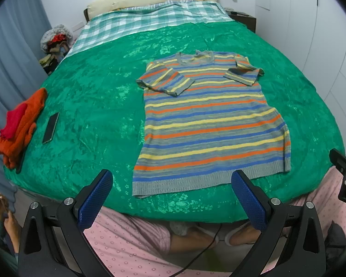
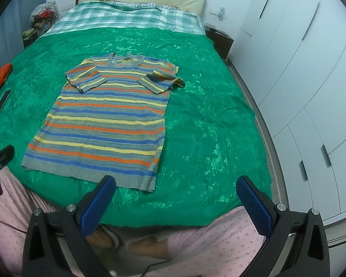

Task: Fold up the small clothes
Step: 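Grasp the sweater hem edge with the right and left grippers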

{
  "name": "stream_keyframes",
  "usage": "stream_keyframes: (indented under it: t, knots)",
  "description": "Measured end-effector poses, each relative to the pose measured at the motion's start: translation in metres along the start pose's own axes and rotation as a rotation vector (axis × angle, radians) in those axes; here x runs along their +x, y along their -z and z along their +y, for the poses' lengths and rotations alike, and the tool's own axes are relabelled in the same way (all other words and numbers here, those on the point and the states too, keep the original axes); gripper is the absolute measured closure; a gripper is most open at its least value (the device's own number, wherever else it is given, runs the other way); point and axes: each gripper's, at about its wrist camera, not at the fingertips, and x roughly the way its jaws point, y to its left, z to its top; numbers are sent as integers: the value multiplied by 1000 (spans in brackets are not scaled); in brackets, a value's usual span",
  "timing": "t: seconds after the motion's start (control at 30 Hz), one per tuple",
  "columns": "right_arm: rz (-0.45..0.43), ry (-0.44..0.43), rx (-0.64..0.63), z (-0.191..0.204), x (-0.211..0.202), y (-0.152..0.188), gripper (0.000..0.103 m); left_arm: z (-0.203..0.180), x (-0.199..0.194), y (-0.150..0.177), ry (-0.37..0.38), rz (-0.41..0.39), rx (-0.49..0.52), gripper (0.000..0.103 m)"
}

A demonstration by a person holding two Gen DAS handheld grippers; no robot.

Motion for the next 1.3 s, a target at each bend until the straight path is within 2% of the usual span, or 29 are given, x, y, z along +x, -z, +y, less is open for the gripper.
stream_keyframes:
  t: [0.2,0.3,0.37,0.47,0.57,0.63,0.7,0.73,0.77,0.8,0.83,0.87,0.97,1.07,1.17,1.23,1.3]
  knots:
    - [0,-1,1,0,0,0,0,-2,1,1,1,-1,7,0]
    - [-16,-30,-2,-5,2,2,0,5,9,2,16,16,26,0]
    - [-39,-100,21,-24,13,6,0,28,29,6,30,34,-8,0]
    - [6,-186,150,-67,55,18,0,77,91,20,26,153,-122,1]
    - [111,-338,212,-83,104,28,1,105,142,34,48,216,-188,2]
    - [170,-546,268,-75,136,34,8,105,161,37,117,233,-190,4]
    - [199,-646,283,-58,156,33,9,93,177,38,176,248,-167,12]
    - [201,-697,276,-45,170,31,13,88,182,39,184,261,-156,27]
    - [203,-704,269,-37,179,30,15,82,187,40,184,279,-142,45]
    - [212,-701,262,-31,189,28,35,78,190,40,184,287,-132,60]
    - [244,-717,266,-26,202,28,76,76,190,41,206,293,-129,100]
    - [273,-721,286,-26,209,30,98,76,189,42,238,309,-139,98]
    - [309,-688,373,-52,199,38,99,87,170,43,247,283,-180,99]
    - [317,-660,359,-68,177,42,99,89,159,45,250,276,-182,99]
    - [377,-592,318,-62,188,48,99,79,173,57,198,326,-116,99]
    - [413,-546,315,-63,202,58,100,74,176,63,177,326,-98,99]
    - [419,-538,341,-64,205,60,100,72,174,65,172,323,-106,99]
